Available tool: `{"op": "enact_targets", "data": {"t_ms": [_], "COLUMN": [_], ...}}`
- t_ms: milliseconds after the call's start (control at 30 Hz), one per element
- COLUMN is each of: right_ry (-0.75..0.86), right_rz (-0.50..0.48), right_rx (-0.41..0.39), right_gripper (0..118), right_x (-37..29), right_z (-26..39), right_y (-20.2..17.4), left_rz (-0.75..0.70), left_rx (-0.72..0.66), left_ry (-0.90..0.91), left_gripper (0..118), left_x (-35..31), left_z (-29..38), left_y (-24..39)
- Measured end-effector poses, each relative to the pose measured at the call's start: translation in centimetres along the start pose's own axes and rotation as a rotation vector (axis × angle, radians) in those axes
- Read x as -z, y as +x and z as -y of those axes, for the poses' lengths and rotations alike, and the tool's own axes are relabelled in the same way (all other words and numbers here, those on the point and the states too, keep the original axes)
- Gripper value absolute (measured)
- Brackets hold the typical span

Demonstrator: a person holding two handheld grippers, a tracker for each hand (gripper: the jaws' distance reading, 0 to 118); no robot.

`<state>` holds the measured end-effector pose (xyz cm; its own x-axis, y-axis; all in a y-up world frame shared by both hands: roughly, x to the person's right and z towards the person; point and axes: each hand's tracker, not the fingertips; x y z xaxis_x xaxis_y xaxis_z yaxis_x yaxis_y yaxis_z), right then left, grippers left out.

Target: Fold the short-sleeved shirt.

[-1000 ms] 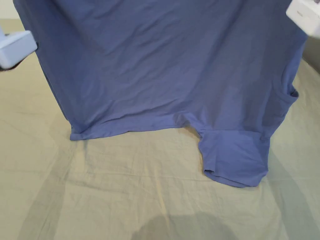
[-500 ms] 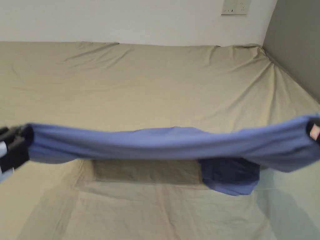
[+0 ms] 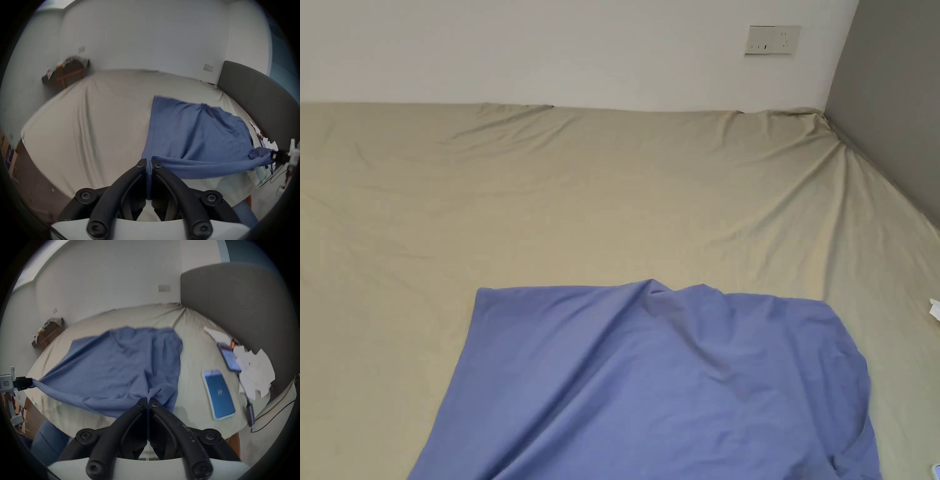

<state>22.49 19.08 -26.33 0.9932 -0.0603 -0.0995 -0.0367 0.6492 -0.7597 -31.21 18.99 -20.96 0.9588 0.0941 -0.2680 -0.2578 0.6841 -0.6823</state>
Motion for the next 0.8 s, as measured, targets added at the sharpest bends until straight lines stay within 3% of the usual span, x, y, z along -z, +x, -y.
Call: {"op": "enact_targets", "data": {"t_ms": [100,133,167,200,233,300,367,433,500,533,567,600,633,667,700,733,800], "right_ry": [-0.021,-0.088,-0.145,-0.218,-0.218,-0.075,-0.003,0.195,0.304,0.352,0.391,0.437,0.479,0.501,0.503,0.516,0.524], "right_rz": [-0.003,-0.018,-0.027,0.018,0.019,-0.021,0.049,0.054,0.028,0.024,0.025,0.009,-0.012,0.007,0.067,0.106,0.057], "right_rx": [0.004,-0.007,-0.010,-0.016,-0.019,-0.035,-0.002,0.022,0.060,0.087,0.113,0.141,0.160,0.174,0.181,0.191,0.185], "right_gripper": [2,11,38,81,118,100,102,118,118,108,89,59,9,1,1,1,1], "right_x": [1.3,1.8,2.2,2.1,1.8,-0.9,-4.7,-9.3,-13.1,-14.9,-16.3,-17.6,-18.4,-18.7,-18.7,-18.8,-18.7], "right_z": [1.1,1.0,0.9,0.5,0.5,-0.5,-2.4,-4.6,-6.5,-7.2,-7.5,-7.6,-7.9,-7.9,-7.9,-7.7,-7.1], "right_y": [0.6,0.8,0.9,0.9,1.1,1.9,1.9,1.9,1.4,1.3,1.1,1.1,1.2,1.1,1.1,1.1,1.9], "left_rz": [0.015,0.045,0.052,0.034,0.025,0.061,0.052,0.043,0.098,0.095,0.109,0.118,0.111,0.093,0.052,0.013,0.026], "left_rx": [-0.029,-0.050,-0.073,-0.106,-0.126,-0.106,-0.077,-0.066,-0.097,-0.119,-0.140,-0.139,-0.112,-0.073,-0.027,0.001,0.014], "left_ry": [-0.049,-0.087,-0.138,-0.205,-0.228,-0.057,0.026,0.180,0.324,0.395,0.416,0.423,0.464,0.473,0.459,0.459,0.484], "left_gripper": [3,20,58,103,117,98,106,117,118,118,113,94,47,8,1,1,0], "left_x": [1.7,2.6,3.2,3.8,3.8,0.5,-2.7,-7.7,-11.4,-13.4,-14.8,-16.4,-17.2,-17.6,-17.9,-17.4,-17.3], "left_z": [1.5,1.8,1.7,1.6,1.5,-0.4,-1.6,-4.1,-5.6,-6.3,-6.7,-7.4,-7.4,-7.5,-7.7,-7.7,-7.5], "left_y": [-0.8,-1.1,-1.6,-1.8,-1.9,-2.3,-1.5,-0.9,-0.5,-0.4,-0.3,0.0,0.2,0.4,0.7,0.9,1.0]}}
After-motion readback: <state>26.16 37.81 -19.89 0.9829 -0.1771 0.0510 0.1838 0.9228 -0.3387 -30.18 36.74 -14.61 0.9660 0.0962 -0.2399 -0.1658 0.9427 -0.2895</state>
